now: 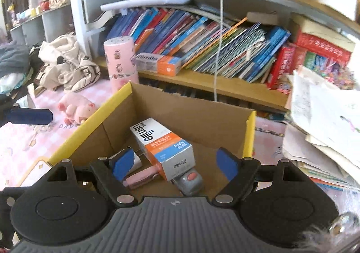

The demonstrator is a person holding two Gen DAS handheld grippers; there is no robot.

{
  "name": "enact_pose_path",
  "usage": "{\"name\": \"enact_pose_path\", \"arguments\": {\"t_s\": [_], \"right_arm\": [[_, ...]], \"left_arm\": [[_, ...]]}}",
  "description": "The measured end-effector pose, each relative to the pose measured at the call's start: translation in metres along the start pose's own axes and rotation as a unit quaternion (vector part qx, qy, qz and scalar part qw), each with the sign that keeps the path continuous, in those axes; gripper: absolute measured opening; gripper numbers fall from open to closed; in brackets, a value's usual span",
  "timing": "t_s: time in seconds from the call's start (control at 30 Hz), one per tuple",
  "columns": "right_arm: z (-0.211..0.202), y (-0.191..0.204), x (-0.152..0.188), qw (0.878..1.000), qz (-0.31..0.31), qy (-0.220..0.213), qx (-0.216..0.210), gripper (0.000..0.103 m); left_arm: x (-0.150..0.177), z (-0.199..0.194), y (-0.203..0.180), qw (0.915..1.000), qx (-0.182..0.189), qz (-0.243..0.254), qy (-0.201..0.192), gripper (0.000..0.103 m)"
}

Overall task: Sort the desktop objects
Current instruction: 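Raise both open tools up out of the yellow box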

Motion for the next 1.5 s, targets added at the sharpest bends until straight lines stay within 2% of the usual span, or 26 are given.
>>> {"name": "enact_pose_path", "arguments": {"t_s": [0.23, 0.73, 1.3, 1.5], "right_arm": [[-0.023, 0.007, 0.012, 0.998, 0.042, -0.014, 0.04, 0.086], [-0.05, 0.038, 0.053, 0.984, 0.142, -0.02, 0.103, 0.092], [-0.033, 0.1, 0.114, 0.971, 0.2, 0.03, 0.125, 0.097], [-0.024, 0.122, 0.132, 0.963, 0.233, 0.048, 0.127, 0.1]], "left_arm": [[0.008, -0.022, 0.011, 0.9995, 0.022, 0.005, -0.02, 0.096], [0.046, -0.059, 0.049, 0.9989, 0.043, 0.008, -0.018, 0.099], [0.099, -0.074, 0.076, 0.999, 0.04, 0.01, 0.015, 0.099], [0.122, -0.077, 0.09, 0.9987, 0.031, -0.006, 0.04, 0.099]]}}
Point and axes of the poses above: each gripper's, at about its wrist camera, not at the fingertips, and z roughly the way its jaws point, y to its left, x to its underside, the point moved 10 cm from there along z, roughly the way its jaws point, and after that the axes turned 12 degrees about y, right-handed, at the moved point
